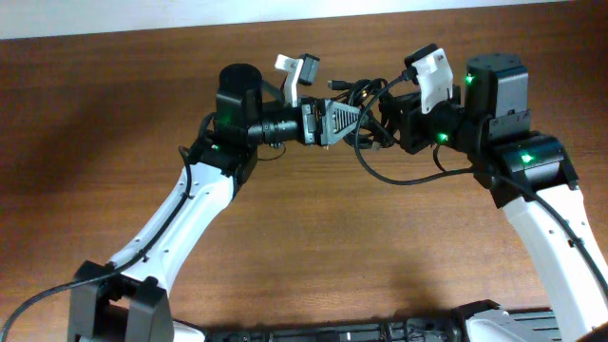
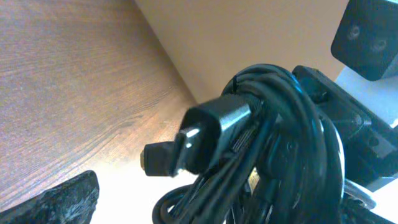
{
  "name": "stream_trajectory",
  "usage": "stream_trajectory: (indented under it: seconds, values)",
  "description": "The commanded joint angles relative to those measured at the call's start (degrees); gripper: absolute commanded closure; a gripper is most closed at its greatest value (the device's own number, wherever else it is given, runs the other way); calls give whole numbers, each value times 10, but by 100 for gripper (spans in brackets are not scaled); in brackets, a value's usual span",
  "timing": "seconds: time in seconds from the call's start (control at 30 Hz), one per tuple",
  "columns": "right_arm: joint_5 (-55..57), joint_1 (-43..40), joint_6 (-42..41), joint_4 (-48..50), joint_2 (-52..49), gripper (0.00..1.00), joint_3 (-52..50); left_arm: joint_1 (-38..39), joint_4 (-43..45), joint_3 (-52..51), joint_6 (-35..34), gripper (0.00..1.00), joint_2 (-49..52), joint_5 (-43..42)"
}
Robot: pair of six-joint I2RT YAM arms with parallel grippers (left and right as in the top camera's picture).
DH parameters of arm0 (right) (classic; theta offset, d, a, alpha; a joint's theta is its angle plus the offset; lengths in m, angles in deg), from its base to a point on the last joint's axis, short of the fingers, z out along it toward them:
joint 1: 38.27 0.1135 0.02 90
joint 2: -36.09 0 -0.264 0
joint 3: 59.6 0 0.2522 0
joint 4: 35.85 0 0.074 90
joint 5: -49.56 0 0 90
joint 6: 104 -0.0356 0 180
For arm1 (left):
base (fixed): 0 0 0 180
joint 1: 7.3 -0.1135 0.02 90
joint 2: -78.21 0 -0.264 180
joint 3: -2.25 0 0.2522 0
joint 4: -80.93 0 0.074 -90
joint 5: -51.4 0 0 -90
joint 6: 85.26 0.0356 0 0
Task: Untangle cables
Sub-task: 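Lift the cable bundle and pass it toward the left gripper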
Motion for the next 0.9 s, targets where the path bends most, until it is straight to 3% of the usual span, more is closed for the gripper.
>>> stream_trajectory:
  seconds: [0.0, 0.23, 0.43, 0.5, 0.53, 0.67, 0.7, 0.83, 0.87]
  values:
    - [-14, 3, -7, 4, 10, 96, 14, 2, 3, 5, -16, 1, 3, -21]
    - [60, 3, -35, 37, 10, 96, 14, 1, 3, 5, -15, 1, 3, -49]
    - [60, 3, -35, 45, 10, 96, 14, 1, -39, 5, -15, 2, 3, 0]
    - [60, 3, -35, 45, 10, 96, 14, 1, -40, 5, -15, 17, 3, 0]
    - [60, 3, -35, 46, 10, 96, 14, 1, -39, 5, -16, 37, 3, 0]
    - [60, 3, -35, 46, 10, 96, 14, 0, -39, 5, -16, 95, 3, 0]
    - [60, 3, -35, 46, 10, 96, 14, 0, -39, 5, -16, 100, 3, 0]
    - [56, 3, -35, 42, 10, 96, 14, 0, -32, 5, -16, 100, 3, 0]
    - [47, 3, -35, 39, 10, 96, 14, 0, -26, 5, -16, 96, 3, 0]
